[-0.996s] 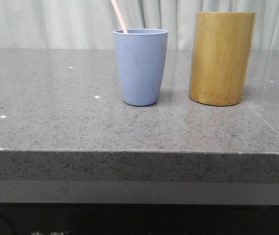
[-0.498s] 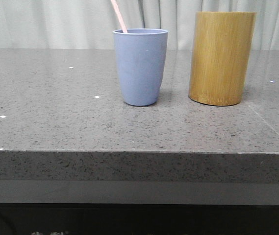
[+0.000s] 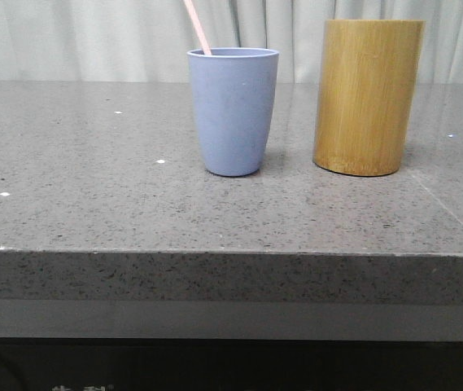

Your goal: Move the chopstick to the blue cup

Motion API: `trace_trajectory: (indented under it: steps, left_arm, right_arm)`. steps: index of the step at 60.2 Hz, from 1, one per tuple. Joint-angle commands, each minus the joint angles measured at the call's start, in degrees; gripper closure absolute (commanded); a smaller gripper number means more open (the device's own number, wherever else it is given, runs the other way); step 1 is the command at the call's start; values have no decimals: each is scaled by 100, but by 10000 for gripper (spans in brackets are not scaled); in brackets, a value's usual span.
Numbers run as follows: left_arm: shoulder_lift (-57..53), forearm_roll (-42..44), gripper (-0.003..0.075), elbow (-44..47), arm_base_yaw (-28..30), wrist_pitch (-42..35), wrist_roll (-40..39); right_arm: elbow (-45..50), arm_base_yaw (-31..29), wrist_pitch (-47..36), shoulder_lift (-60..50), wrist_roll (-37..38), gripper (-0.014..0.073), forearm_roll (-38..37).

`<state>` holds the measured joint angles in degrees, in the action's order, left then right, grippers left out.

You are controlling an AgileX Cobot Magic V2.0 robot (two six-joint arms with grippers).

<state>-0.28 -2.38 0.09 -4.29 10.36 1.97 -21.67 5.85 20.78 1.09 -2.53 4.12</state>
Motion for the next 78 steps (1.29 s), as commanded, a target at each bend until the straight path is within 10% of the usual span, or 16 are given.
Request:
trace_trajectory:
  steps: [1,31,78]
  left_arm:
    - [-147,-62,739,44,13,-522,-19]
    - [-147,-62,739,44,13,-522,-19]
    - [-135,-62,739,44,13,-522,-19]
  right_arm:
    - [-128,-43,-479,83,-22,678,1]
    - [2308,-43,-2078,76,-22,678,273]
    - [2298,-43,-1808,-284,-22,678,292]
